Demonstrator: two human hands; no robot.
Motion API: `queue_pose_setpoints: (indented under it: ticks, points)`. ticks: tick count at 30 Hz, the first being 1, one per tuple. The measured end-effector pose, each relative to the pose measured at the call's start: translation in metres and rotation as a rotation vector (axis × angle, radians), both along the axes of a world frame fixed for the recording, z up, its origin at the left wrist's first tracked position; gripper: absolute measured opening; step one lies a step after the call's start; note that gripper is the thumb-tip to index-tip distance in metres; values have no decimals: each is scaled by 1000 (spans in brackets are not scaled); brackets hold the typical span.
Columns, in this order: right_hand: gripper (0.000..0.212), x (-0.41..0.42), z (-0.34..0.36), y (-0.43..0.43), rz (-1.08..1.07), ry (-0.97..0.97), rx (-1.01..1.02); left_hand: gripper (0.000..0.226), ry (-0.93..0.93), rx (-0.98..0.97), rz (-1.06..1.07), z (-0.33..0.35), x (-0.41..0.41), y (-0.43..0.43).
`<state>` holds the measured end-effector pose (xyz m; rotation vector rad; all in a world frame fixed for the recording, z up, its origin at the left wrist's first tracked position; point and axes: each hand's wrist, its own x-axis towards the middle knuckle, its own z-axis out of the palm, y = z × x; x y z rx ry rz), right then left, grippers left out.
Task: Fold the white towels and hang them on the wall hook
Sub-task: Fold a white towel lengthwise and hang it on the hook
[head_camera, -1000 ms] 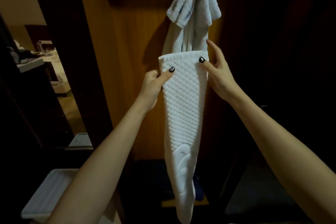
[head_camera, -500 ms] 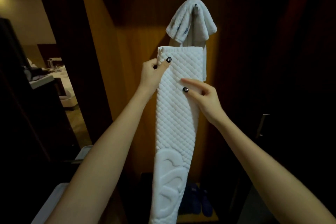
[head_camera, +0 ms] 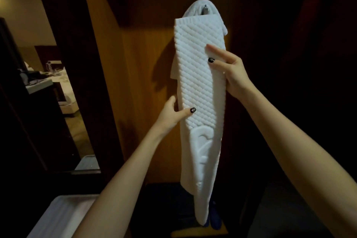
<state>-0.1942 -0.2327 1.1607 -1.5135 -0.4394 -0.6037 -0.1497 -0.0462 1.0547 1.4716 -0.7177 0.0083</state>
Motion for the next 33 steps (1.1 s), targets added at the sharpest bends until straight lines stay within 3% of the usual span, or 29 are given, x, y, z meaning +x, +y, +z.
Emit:
queue_pose_setpoints:
  ticks: [3, 7, 17, 25, 30, 33]
  points:
    - [39, -3, 9, -9, -35, 9, 34, 38, -66, -102, 95, -5, -11, -12]
    - [39, -8, 19, -22, -107, 75, 53, 18, -76, -197, 121, -8, -19, -19]
    - [38, -6, 17, -34, -116, 152, 155, 42, -94, -115, -79, -1, -21, -27]
    - [39, 4, 5, -32, -128, 183, 153, 22, -457, -67, 239, -24, -23, -39]
    - [37, 4, 4, -32, -81, 204, 233, 22, -220, -82, 24, -24, -16, -35]
    - [39, 5, 4, -32, -26, 214, 272, 19, -196, -47, -53, -20, -12, -33]
